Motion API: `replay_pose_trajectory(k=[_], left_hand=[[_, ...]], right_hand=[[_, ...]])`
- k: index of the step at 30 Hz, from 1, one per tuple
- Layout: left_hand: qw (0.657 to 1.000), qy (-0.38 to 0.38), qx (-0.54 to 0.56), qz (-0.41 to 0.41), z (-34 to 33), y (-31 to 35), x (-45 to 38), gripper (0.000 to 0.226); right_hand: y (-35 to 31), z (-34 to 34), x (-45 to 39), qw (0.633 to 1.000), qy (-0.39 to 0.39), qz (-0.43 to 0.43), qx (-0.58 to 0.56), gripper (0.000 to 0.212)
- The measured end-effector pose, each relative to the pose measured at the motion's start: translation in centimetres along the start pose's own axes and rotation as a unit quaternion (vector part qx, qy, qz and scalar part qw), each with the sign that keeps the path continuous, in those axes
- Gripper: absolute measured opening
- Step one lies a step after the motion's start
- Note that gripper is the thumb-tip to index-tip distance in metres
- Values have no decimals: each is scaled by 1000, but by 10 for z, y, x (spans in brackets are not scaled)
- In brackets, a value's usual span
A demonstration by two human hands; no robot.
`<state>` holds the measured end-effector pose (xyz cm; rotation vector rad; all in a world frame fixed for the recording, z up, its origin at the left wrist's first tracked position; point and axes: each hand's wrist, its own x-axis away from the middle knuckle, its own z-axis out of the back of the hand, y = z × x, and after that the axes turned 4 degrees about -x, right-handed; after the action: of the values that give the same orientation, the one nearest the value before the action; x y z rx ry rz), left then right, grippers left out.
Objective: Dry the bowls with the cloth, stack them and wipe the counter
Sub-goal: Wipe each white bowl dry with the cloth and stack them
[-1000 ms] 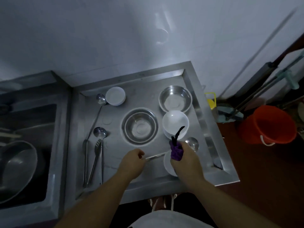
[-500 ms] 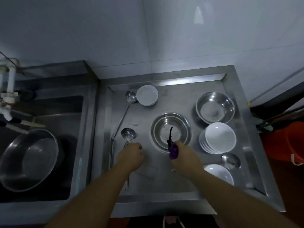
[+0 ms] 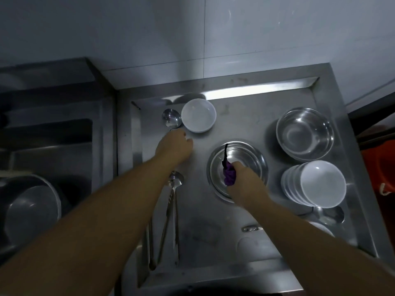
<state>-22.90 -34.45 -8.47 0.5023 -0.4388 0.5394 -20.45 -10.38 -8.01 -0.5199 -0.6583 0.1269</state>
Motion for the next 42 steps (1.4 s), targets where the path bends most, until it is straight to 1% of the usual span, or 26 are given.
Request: replay_pose_trajectory(k=[1, 3, 6, 8, 12, 16, 18, 19, 20, 22, 24, 26, 29, 31, 32, 35, 36, 38, 40, 42], left_hand=[[998, 1, 49, 28, -2, 3, -10, 33], [985, -11, 151, 89, -7, 7, -31, 40], [939, -32, 289, 182, -16, 9, -53, 54], [907, -26, 362, 215, -23, 9, -64, 56], [886, -13, 401, 231, -32, 9, -78, 53], [859, -10, 455, 235, -31, 6, -73, 49], [847, -15, 476, 234, -30, 4, -62, 35], [837, -21, 492, 237, -28, 4, -55, 27], [825, -27, 510, 242, -27, 3, -47, 25], [811, -31, 526, 254, -25, 0, -27, 23], [810, -33, 524, 260, -23, -4, -5, 23], [809, -38, 525, 264, -21, -6, 20, 28], [786, -55, 560, 256, -14, -4, 62, 26], [773, -62, 582, 244, -7, 0, 95, 15], [769, -65, 591, 235, -3, 2, 111, 12], [759, -81, 613, 203, 9, 13, 162, 9], [756, -87, 620, 190, 12, 18, 179, 11], [747, -93, 638, 163, 17, 26, 209, 21], [740, -100, 652, 131, 20, 34, 233, 30], [741, -104, 658, 89, 26, 44, 260, 34]], right_hand=[[1, -2, -2, 1000, 1, -5, -3, 22], [2, -6, -5, 1000, -2, -19, -5, 26], [5, -11, -5, 999, -9, -49, 3, 37], [8, -14, -3, 998, -3, -60, -1, 38], [14, -16, 3, 998, 7, -66, -17, 35], [15, -17, 14, 998, 3, -62, -31, 36], [16, -18, 23, 998, -4, -60, -32, 36], [17, -18, 28, 998, -9, -59, -35, 37], [18, -18, 33, 997, -13, -59, -46, 38], [18, -16, 44, 995, -13, -53, -80, 38], [16, -13, 55, 991, -4, -44, -127, 40], [11, -6, 65, 981, 6, -43, -191, 51], [-1, 8, 80, 957, 31, -44, -284, 64], [-10, 21, 90, 942, 46, -27, -331, 66], [-15, 28, 94, 937, 51, -15, -346, 63], [-26, 49, 109, 923, 53, 31, -381, 45], [-29, 57, 116, 924, 51, 55, -375, 42], [-34, 71, 130, 937, 65, 125, -318, 42], [-40, 83, 143, 950, 88, 195, -228, 51], [-44, 98, 160, 944, 95, 273, -157, 59]])
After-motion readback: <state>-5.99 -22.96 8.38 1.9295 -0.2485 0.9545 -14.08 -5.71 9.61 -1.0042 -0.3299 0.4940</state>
